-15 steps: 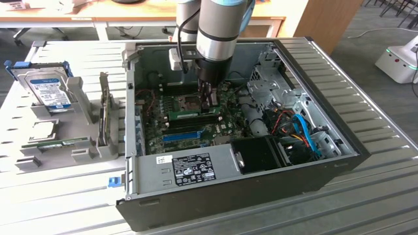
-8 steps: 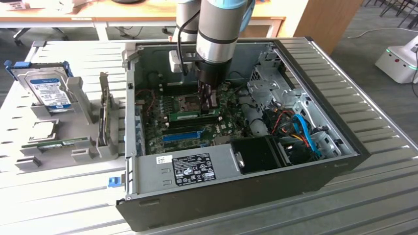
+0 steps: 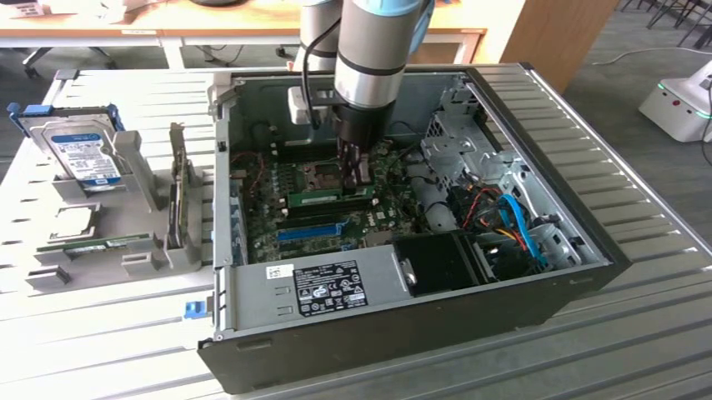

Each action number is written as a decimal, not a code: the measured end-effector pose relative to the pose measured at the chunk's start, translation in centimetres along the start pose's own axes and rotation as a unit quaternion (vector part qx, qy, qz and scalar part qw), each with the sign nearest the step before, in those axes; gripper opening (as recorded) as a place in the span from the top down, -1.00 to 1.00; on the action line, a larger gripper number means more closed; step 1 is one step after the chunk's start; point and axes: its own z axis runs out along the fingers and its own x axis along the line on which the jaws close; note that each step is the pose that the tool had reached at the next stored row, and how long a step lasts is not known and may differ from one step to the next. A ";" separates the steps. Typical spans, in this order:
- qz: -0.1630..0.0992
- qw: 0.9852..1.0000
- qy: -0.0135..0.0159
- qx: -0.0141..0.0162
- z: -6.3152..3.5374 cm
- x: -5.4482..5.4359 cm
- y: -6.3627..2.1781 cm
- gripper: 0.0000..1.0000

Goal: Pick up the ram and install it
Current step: 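Insert the ram into the slot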

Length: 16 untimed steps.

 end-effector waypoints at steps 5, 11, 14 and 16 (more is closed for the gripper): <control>0.000 1.000 0.000 0.000 0.00 0.1 0.00 0.76; 0.000 1.000 0.000 0.000 0.16 0.1 -0.01 0.76; 0.000 1.000 -0.001 0.000 0.43 0.1 -0.01 0.76; 0.000 1.000 0.000 0.000 0.55 0.1 -0.02 0.76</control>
